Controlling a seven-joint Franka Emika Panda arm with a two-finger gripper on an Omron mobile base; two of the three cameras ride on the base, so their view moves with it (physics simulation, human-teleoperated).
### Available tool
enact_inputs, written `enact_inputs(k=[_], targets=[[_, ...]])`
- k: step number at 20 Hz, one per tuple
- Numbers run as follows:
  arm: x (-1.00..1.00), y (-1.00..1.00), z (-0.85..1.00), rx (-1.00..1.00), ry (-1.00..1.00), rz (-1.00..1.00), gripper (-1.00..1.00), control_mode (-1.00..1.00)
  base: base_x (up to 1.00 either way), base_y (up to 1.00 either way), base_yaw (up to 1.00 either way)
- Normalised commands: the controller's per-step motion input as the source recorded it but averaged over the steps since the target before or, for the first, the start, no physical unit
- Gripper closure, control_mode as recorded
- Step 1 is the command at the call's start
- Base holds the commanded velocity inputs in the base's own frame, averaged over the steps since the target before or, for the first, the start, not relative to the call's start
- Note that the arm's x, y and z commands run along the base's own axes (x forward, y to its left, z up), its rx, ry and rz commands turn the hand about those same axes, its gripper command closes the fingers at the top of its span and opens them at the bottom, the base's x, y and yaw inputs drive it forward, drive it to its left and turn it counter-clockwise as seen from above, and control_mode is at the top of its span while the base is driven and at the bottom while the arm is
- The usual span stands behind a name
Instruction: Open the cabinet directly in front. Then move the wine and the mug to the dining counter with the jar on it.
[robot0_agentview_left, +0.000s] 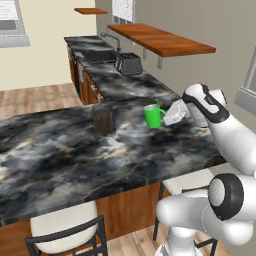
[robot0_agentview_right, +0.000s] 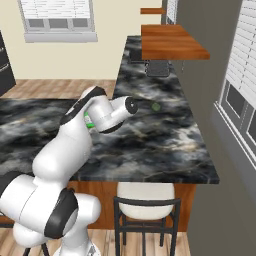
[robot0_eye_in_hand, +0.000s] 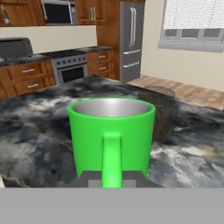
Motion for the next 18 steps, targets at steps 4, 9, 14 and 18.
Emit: enact_inputs(k=[4, 9, 14, 18], targets=[[0.33, 0.09, -0.12, 0.03, 0.0, -0.04, 1.0, -1.0, 0.0, 0.0, 0.0], [0.55, 0.23, -0.29, 0.11, 0.01, -0.1, 1.0, -1.0, 0.0, 0.0, 0.0], [0.35, 0.07, -0.34, 0.07, 0.01, -0.04, 1.0, -1.0, 0.0, 0.0, 0.0], [0.06, 0.0, -0.26, 0.0, 0.0, 0.0, 1.0, -1.0, 0.0, 0.0, 0.0]])
